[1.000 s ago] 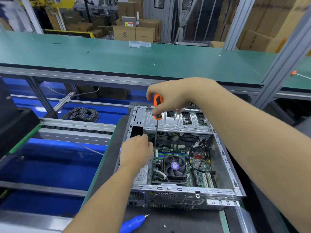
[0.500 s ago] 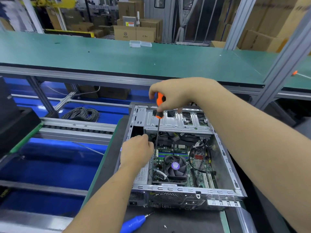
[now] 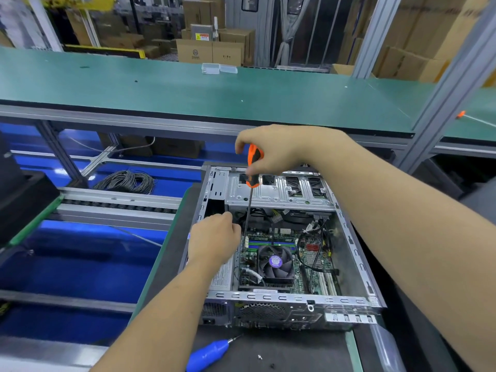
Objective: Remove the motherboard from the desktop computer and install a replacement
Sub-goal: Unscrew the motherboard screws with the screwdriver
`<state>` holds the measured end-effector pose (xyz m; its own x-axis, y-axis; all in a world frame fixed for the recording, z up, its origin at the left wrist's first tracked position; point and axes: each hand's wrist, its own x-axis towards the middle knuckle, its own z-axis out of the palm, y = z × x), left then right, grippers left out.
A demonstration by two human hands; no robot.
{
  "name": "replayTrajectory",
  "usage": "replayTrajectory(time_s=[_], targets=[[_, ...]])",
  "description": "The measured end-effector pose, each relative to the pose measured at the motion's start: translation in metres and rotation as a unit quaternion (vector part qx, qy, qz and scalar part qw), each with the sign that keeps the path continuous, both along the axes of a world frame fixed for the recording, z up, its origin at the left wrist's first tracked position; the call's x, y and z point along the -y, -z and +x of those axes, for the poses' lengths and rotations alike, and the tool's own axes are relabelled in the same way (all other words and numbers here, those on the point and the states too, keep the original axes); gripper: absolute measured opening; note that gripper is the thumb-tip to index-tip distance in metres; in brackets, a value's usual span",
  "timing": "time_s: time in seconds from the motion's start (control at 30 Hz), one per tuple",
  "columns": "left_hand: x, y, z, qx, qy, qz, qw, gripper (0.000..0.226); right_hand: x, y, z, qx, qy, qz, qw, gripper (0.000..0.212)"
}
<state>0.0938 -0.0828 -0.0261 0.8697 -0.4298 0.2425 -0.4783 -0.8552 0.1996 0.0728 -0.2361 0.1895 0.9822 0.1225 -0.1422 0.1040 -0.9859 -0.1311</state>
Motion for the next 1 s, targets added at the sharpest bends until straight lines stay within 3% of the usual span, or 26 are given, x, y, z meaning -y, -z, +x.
replayTrajectory(time_s=[0.07,0.17,0.23,0.3,0.33,0.37,0.43,0.47,0.53,0.6,0.77,1.0], targets=[[0.001,0.002,0.001,0.008,0.001,0.001,1.000,0.029,0.001,0.003,0.000,0.029,0.032,-0.020,0.999,0.043],[0.001,0.004,0.001,0.012,0.006,0.005,1.000,0.028,0.004,0.008,0.003,0.053,0.002,-0.010,0.999,0.022],[0.001,0.000,-0.001,0.005,0.026,0.002,1.000,0.026,0.002,0.004,0.000,0.011,-0.021,0.024,0.999,0.035],[0.004,-0.010,-0.005,-0.053,0.029,-0.072,0.996,0.025,0.001,0.006,0.001,0.022,-0.007,0.006,1.000,0.046],[0.008,-0.016,-0.008,-0.116,0.001,-0.182,0.976,0.026,0.000,0.006,0.002,0.046,0.005,-0.013,0.999,0.045],[0.014,-0.022,-0.011,-0.198,-0.050,-0.338,0.919,0.025,0.000,0.008,0.005,0.070,0.008,-0.025,0.997,0.042],[0.031,-0.034,-0.019,-0.368,-0.142,-0.588,0.706,0.023,0.002,0.011,0.007,0.083,-0.001,0.013,0.996,0.025],[0.041,-0.037,-0.027,-0.448,-0.151,-0.634,0.612,0.023,0.002,0.012,0.006,0.077,-0.011,0.036,0.996,0.022],[0.055,-0.038,-0.042,-0.563,-0.151,-0.643,0.496,0.026,0.002,0.012,0.005,0.060,-0.025,0.046,0.997,0.033],[0.062,-0.030,-0.051,-0.628,-0.162,-0.626,0.432,0.026,0.002,0.015,0.006,0.083,-0.016,0.025,0.996,0.031],[0.058,0.000,-0.054,-0.684,-0.204,-0.595,0.369,0.029,0.009,0.023,0.004,0.105,0.014,0.094,0.990,0.031],[0.061,0.017,-0.046,-0.659,-0.272,-0.582,0.390,0.036,0.014,0.015,-0.001,0.119,0.029,0.119,0.985,0.028]])
